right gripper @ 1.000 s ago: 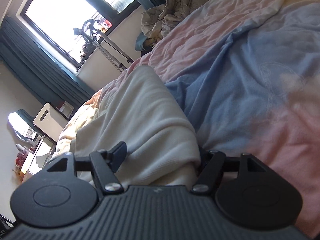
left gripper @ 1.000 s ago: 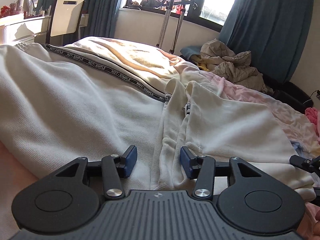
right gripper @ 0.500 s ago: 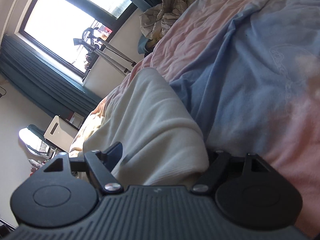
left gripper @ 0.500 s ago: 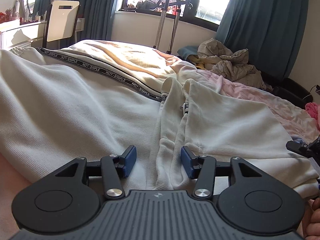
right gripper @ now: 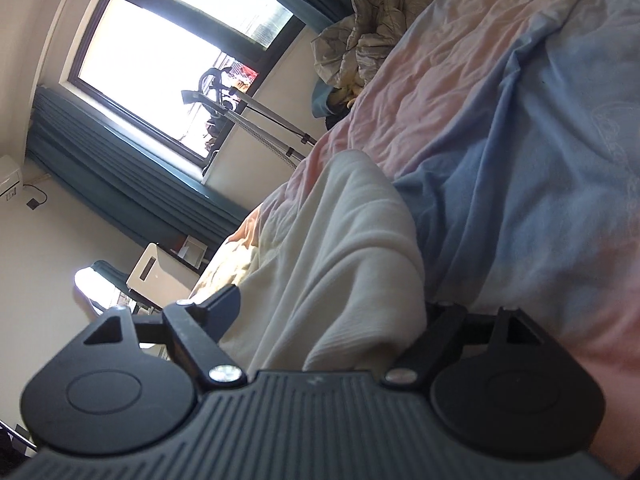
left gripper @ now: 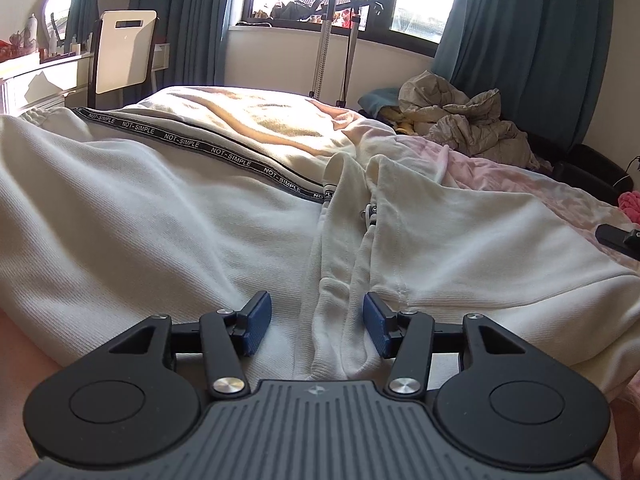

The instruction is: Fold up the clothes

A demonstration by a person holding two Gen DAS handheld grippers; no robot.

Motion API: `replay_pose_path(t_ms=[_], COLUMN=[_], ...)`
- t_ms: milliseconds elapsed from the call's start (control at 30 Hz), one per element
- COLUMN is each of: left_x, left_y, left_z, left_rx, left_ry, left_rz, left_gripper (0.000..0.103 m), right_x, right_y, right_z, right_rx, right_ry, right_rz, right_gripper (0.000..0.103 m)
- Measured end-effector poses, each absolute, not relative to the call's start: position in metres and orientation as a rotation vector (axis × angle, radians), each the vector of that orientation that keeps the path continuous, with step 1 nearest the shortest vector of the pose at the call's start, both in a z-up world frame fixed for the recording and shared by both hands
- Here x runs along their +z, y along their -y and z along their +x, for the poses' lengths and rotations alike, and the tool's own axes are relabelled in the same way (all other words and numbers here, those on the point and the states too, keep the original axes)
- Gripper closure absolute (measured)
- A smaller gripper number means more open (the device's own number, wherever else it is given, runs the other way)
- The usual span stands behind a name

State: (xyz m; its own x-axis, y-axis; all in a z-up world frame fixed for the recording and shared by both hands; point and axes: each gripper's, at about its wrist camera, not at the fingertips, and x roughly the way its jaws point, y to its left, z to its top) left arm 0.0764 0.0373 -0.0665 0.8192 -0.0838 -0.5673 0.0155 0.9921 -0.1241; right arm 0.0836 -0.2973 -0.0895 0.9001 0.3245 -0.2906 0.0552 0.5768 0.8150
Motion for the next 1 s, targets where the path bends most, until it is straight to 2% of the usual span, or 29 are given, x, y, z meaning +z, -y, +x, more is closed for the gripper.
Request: replay_pose_path(t_ms=[133, 300, 433, 567, 733, 767, 833, 867, 900, 933, 1000], left_x=[-0.065, -0.065, -0.064, -0.063, -0.062, -0.062, -0.062, -0.062, -0.061, -0.06, -0.058], left_y=[-0.036, -0.035, -0.032, -0.032, -0.031, -0.031, -0.032, -0.033, -0.033, -0.034, -0.036], left_z=[0.079, 0.079, 0.08, 0.081, 0.08, 0.08, 0.079, 0.078, 0.077, 0.076, 0.074], left_rx=[-0.046, -0.047, -0.037, -0.031, -0.031, -0.032, -0.034, -0.036, -0.039, -0.042, -0.044], left_ry=[-0.623, -0.623, -0.626, -0.627, -0.619, -0.617, -0.61, -0.604, -0.597, -0.59, -0.574], left_rz=[-0.111, -0.109, -0.101, -0.107, -0.106, -0.108, -0.113, -0.119, -0.127, -0.137, -0.148], left_gripper=[0.047, 0.046, 0.046, 0.046, 0.045, 0.045, 0.044, 0.044, 0.044, 0.041, 0.037], right_x=[-0.074, -0.101, -0.099, -0.08, -0.089, -0.091, -0.095, -0.097, -0.096, -0.094, -0.09], right_y=[0.287, 0.291, 0.299, 0.292, 0.284, 0.283, 0.281, 0.281, 0.281, 0.28, 0.279], right_z=[0.079, 0.094, 0.086, 0.082, 0.091, 0.092, 0.095, 0.095, 0.094, 0.093, 0.09], right_rx=[0.223, 0.124, 0.172, 0.233, 0.157, 0.138, 0.092, 0.073, 0.047, 0.022, -0.004], right_ry=[-0.368, -0.531, -0.445, -0.375, -0.449, -0.467, -0.497, -0.504, -0.508, -0.512, -0.5], right_rz=[0.877, 0.877, 0.991, 0.962, 0.846, 0.831, 0.803, 0.791, 0.776, 0.761, 0.754], right_gripper=[0.017, 0.018, 0.021, 0.021, 0.022, 0.024, 0.039, 0.044, 0.057, 0.067, 0.074])
